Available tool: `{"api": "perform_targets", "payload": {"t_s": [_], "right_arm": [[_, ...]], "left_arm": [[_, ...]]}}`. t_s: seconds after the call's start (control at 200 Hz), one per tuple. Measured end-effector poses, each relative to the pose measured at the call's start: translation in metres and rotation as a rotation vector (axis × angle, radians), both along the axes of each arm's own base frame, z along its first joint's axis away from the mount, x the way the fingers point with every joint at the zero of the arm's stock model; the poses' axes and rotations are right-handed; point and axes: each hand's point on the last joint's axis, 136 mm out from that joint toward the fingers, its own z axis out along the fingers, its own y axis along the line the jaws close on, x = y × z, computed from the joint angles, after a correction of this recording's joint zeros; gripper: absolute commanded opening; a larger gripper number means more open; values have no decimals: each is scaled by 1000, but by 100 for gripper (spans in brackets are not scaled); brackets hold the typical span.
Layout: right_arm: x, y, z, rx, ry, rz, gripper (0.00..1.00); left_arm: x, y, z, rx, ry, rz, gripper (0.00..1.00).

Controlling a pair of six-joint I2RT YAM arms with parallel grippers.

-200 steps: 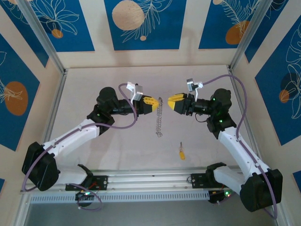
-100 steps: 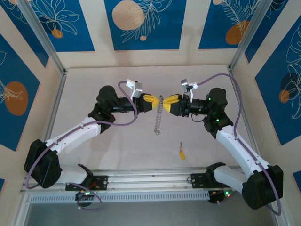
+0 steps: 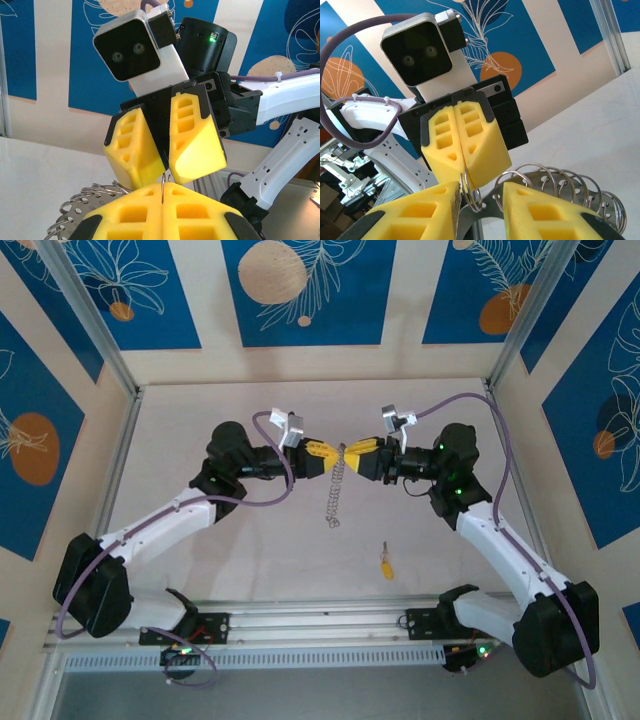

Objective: Put the keys on the keyring

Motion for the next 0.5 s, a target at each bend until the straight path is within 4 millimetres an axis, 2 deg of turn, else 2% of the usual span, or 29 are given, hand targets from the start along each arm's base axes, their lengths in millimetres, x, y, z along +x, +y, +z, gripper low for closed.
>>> {"api": "perform_targets", "payload": {"t_s": [0.08, 0.2, 0.31, 0.5], "right_arm": [[0, 2, 1, 1, -2, 3, 25], [0, 5, 0, 1, 4, 12, 15], [-1, 6, 1, 2, -3, 15, 0], [0, 6, 2, 0, -17, 13, 0]], "left_arm": [[1, -1, -1, 1, 5, -1, 0], [1, -1, -1, 1, 12, -1, 0], [2, 0, -1, 1, 15, 1, 0], [2, 0, -1, -1, 14, 3, 0]]}}
